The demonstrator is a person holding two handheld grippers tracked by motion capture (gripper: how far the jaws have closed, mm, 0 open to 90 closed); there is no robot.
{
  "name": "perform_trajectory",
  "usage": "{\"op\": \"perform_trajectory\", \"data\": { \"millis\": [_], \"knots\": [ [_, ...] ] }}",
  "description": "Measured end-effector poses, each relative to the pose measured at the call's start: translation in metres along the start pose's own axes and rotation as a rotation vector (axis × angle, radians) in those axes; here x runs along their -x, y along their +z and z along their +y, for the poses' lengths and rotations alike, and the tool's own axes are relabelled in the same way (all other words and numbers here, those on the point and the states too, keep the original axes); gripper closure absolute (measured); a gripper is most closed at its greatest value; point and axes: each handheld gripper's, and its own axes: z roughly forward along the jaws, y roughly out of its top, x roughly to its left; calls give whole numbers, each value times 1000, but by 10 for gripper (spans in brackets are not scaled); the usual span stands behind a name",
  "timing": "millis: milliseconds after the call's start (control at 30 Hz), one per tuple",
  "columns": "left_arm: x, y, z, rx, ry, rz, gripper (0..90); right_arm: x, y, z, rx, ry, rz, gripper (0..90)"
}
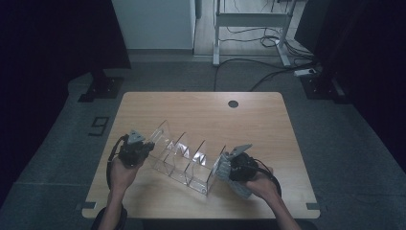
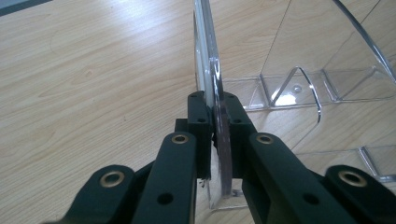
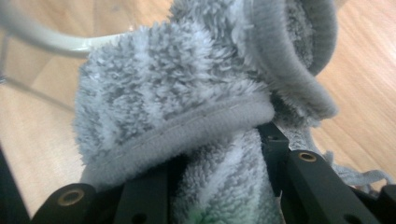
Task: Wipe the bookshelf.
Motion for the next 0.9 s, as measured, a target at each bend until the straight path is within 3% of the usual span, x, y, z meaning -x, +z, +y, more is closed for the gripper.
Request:
{"op": "perform_trajectory", "data": {
  "millis": [533, 700, 900],
  "knots": [
    [2, 0, 0, -2, -3, 9, 850, 32, 8, 4, 2, 99, -61, 635],
    [2, 0, 0, -3, -4, 10, 849, 33, 11, 5, -8, 94, -68, 634],
    [2, 0, 0, -3, -4, 14, 848, 31, 21, 3, -57, 72, -81, 633]
  ]
}}
